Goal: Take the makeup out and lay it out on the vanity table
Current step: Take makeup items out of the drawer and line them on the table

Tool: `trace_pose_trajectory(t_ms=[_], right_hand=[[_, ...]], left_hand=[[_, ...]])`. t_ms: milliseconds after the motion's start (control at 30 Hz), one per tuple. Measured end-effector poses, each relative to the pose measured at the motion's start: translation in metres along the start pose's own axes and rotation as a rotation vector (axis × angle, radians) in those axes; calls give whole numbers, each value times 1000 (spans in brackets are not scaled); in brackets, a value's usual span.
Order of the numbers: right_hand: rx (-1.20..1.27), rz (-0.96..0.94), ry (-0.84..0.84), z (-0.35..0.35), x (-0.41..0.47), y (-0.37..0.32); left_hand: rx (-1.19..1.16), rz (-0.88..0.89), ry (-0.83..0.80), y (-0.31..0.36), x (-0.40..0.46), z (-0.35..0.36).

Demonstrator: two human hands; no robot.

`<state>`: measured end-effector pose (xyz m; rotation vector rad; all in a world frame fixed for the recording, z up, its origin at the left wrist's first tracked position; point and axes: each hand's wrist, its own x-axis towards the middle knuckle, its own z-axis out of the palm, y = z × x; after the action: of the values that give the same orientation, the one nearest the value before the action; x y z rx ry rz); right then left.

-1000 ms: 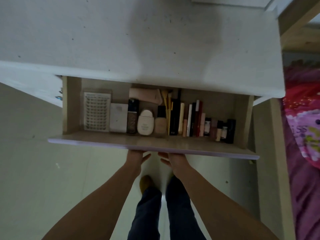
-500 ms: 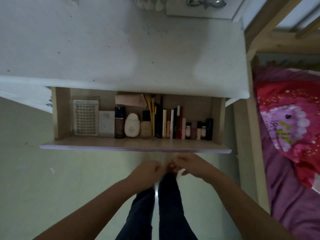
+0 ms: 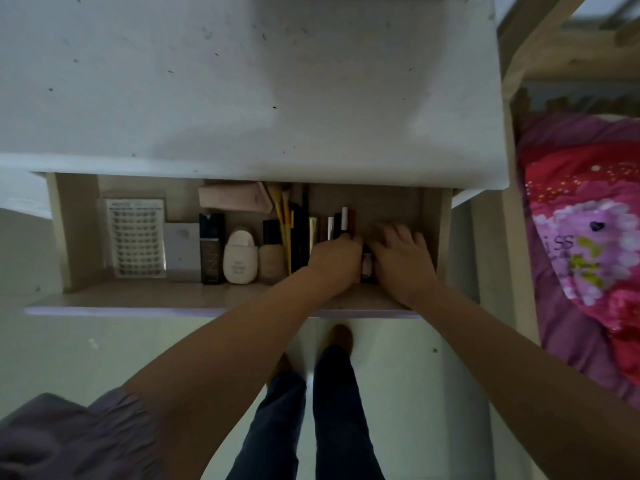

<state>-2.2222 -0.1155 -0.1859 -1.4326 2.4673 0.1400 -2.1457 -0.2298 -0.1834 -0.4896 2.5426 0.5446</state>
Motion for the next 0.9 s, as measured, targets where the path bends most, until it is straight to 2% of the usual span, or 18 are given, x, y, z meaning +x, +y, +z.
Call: trace_pose_trajectory(t_ms=[100, 267, 433, 533, 600, 700, 800, 900], right_hand=[[50, 13, -89, 3, 0, 5], [23, -72, 26, -1, 4, 9], [238, -61, -17, -7, 3, 7], [449, -31, -42, -23, 1, 10], [514, -29, 8, -48, 1, 18], [630, -82, 152, -110, 13, 32], [738, -59, 214, -170, 48, 42], [787, 6, 150, -194, 104, 53]], left_hand=[[-93, 8, 76, -3, -3, 2], [-249, 100, 275, -7, -8, 8], [-459, 12, 259, 0, -7, 4], [-552, 46, 255, -2, -13, -10], [-543, 98, 354, -6, -22, -35], [-656, 156, 506, -9, -36, -98], [-752, 112, 541, -13, -20, -161], [-783, 33, 527, -21, 26, -202]])
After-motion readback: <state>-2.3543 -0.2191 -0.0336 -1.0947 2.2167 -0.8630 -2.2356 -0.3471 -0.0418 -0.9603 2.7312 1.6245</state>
